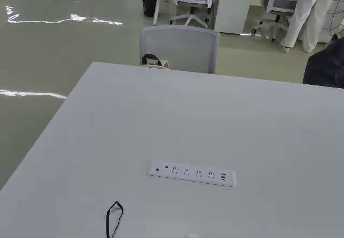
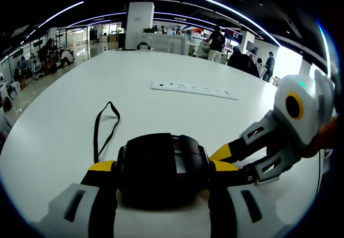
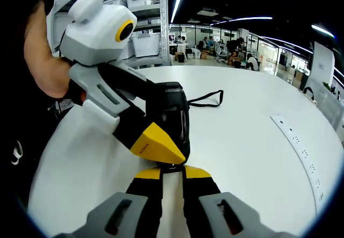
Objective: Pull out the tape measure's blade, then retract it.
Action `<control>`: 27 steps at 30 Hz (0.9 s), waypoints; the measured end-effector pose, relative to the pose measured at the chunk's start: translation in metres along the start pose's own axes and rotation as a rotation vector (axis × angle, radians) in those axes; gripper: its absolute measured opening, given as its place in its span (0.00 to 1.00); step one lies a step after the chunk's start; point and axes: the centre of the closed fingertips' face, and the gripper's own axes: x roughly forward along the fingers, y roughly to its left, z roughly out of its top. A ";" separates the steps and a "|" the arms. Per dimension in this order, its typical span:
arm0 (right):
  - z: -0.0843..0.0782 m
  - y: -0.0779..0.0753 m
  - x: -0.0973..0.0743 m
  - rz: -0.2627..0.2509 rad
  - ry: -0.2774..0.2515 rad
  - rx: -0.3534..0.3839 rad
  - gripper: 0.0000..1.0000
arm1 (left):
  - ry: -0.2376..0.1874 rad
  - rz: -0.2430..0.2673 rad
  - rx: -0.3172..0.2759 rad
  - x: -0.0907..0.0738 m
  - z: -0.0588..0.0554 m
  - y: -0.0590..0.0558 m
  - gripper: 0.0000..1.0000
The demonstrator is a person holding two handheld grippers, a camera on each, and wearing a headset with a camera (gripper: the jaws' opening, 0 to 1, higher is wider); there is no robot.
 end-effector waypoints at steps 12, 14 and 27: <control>0.000 -0.004 -0.003 -0.050 0.001 0.028 0.23 | 0.015 -0.038 0.017 0.000 0.001 -0.001 0.69; -0.003 -0.003 -0.004 -0.056 0.010 0.032 0.24 | 0.013 -0.050 0.027 0.001 0.001 -0.001 0.71; 0.003 0.008 -0.034 -0.145 -0.001 0.069 0.36 | 0.003 -0.166 0.166 -0.027 0.011 -0.005 0.79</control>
